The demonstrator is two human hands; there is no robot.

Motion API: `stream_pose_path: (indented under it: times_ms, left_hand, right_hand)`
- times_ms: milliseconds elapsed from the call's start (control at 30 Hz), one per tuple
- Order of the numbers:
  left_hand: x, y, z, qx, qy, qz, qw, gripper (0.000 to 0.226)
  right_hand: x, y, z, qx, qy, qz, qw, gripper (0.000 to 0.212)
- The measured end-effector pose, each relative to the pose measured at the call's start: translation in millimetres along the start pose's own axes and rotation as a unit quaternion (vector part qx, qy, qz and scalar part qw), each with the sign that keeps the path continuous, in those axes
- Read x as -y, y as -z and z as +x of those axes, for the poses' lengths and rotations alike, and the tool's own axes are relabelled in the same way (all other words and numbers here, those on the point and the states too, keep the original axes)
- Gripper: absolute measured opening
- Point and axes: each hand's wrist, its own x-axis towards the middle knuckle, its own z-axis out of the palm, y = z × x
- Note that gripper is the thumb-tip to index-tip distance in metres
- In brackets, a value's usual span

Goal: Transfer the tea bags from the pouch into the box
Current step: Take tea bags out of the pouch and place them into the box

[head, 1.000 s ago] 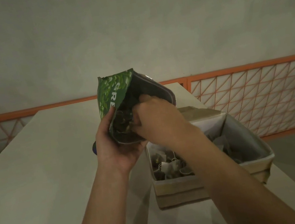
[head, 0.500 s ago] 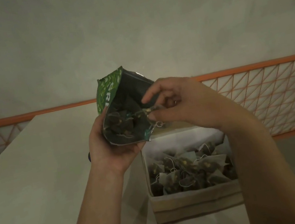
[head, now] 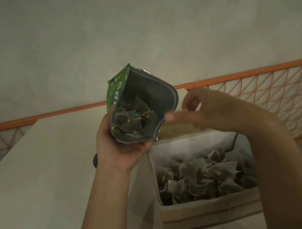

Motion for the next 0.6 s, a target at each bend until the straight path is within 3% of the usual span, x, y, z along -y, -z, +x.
stream_pose_path:
  times_ms: [100,233,367,500,600]
  left_hand:
    - [0.3,1.2,-0.9,-0.005,0.017,0.005,1.000,0.042]
    - [0.2,2.9,-1.9,0.011,0.039,0.020,0.999,0.048]
    - [-3.9,1.5,-2.4,0.043,0.040,0.010,0.998,0.058]
    - [-15.7,-5.8,-9.3,0.097,0.014,0.014,0.995,0.061]
    - [-19.1,-14.1,-17.9,0.114,0.026,0.046,0.992,0.063]
  right_hand:
    - [8.6,-15.5,13.7,-0.162,0.048,0.122,0.978,0.071]
    - [18.3,-44.7,25.5,-0.170,0.132,0.125,0.969,0.033]
    - [31.8,-49.5,19.5,-0.201,0.207,0.123,0.949,0.033]
    - [48.0,-43.3,4.7,-0.289,0.321,0.118,0.894,0.036]
    - [50.1,-44.9,3.7,-0.292,0.296,0.092,0.905,0.037]
